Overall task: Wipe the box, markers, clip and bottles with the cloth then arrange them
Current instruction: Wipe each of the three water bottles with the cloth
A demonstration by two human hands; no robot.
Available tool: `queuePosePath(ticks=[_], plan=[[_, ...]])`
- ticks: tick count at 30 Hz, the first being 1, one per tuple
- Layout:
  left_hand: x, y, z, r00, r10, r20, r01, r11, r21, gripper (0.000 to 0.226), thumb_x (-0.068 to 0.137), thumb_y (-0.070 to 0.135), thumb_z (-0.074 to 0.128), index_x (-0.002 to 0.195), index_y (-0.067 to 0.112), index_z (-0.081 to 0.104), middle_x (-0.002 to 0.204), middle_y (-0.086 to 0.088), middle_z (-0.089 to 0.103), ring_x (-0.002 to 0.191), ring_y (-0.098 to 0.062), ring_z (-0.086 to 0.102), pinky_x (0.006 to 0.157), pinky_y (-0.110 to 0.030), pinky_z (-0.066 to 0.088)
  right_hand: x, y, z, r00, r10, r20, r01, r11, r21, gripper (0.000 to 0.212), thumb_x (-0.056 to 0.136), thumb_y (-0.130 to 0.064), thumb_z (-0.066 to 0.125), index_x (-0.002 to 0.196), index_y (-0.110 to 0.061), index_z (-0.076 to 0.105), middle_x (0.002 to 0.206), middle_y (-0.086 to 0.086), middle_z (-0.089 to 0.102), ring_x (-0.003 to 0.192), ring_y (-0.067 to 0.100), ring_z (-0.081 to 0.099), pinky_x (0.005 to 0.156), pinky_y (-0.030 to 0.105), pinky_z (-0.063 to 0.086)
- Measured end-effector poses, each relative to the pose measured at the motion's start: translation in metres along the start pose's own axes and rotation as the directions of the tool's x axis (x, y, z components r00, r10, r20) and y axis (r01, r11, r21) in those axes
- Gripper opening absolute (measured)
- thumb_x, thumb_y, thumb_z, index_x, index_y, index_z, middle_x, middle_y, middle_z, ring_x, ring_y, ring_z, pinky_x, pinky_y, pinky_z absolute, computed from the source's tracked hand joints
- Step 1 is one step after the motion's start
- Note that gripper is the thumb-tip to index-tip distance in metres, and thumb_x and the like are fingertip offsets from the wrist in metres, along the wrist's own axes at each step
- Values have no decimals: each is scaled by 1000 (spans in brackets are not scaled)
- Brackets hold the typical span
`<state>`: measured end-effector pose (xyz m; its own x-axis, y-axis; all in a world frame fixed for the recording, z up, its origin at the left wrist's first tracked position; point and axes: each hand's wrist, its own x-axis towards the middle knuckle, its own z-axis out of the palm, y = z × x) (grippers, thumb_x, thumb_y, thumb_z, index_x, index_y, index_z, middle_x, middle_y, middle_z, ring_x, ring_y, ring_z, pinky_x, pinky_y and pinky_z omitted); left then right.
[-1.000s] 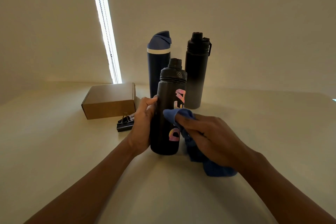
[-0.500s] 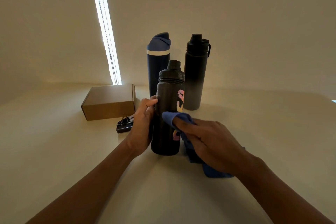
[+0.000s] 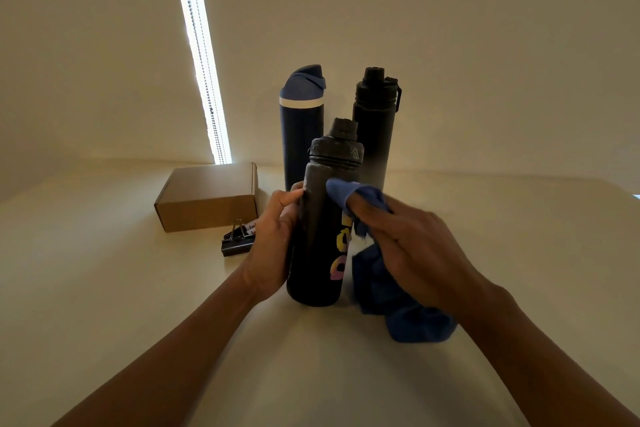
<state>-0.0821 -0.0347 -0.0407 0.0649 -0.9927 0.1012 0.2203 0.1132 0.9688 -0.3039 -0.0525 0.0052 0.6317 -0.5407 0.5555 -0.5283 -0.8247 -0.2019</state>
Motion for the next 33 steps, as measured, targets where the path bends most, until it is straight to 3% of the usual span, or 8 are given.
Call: queuePosePath(ticks=[5,10,12,14,19,25,29,33], plan=[[-1,3,1,1000,-21,-18,20,1000,-12,51,109,45,25,140,20,57,127,-16,70,123,-37,65,103,-49,52,9,1,-2,999,23,-33,-25,999,-46,49,101,-18,34,145,-37,42,119,0,61,90,29,65,71,50,56],[-1,2,-1,999,-28,-16,28,1000,-15,61,104,54,29,144,18,57,126,-12,73,118,-27,70,90,-37,58,-3,0,7,959,-14,283,3,999,37,49,94,-44,35,140,-39,50,120,3,64,100,26,64,86,42,53],[-1,3,1,1000,-7,-2,7,1000,9,58,105,53,30,146,19,54,128,-13,71,120,-28,68,89,-36,59,1,5,9,979,71,192,-110,975,196,68,85,-63,37,121,-12,64,108,23,68,93,39,66,86,44,50],[-1,4,2,1000,23,18,-23,1000,12,52,104,47,33,145,21,53,125,-11,71,117,-26,70,85,-30,60,8,15,11,990,133,49,-140,971,195,61,88,-48,44,112,4,68,96,24,69,82,39,68,77,40,49],[-1,3,2,1000,26,13,-26,999,25,51,107,49,33,147,22,51,129,-14,69,120,-29,68,94,-40,58,10,11,5,996,87,-18,-84,989,123,46,94,-36,35,122,-14,65,94,8,69,78,24,67,69,31,50],[-3,7,0,998,18,-63,-19,1000,-21,59,101,50,35,139,13,61,118,-13,74,111,-26,72,86,-37,59,-9,-3,13,842,6,539,-57,995,78,39,104,-35,38,141,-35,50,120,-5,61,105,9,56,100,30,43],[-2,15,-3,1000,8,-3,-8,1000,-18,64,104,54,25,131,17,69,128,-21,68,112,-30,69,94,-40,58,-12,-12,19,805,-83,587,101,995,2,40,105,-32,41,140,-51,44,132,-11,59,111,9,57,103,33,44],[-1,13,-1,1000,2,8,-2,1000,1,66,106,54,20,139,16,63,133,-19,67,121,-32,66,99,-41,55,-9,-11,13,887,-108,450,106,994,29,44,104,-29,41,140,-54,41,115,-19,61,98,5,58,89,30,50]])
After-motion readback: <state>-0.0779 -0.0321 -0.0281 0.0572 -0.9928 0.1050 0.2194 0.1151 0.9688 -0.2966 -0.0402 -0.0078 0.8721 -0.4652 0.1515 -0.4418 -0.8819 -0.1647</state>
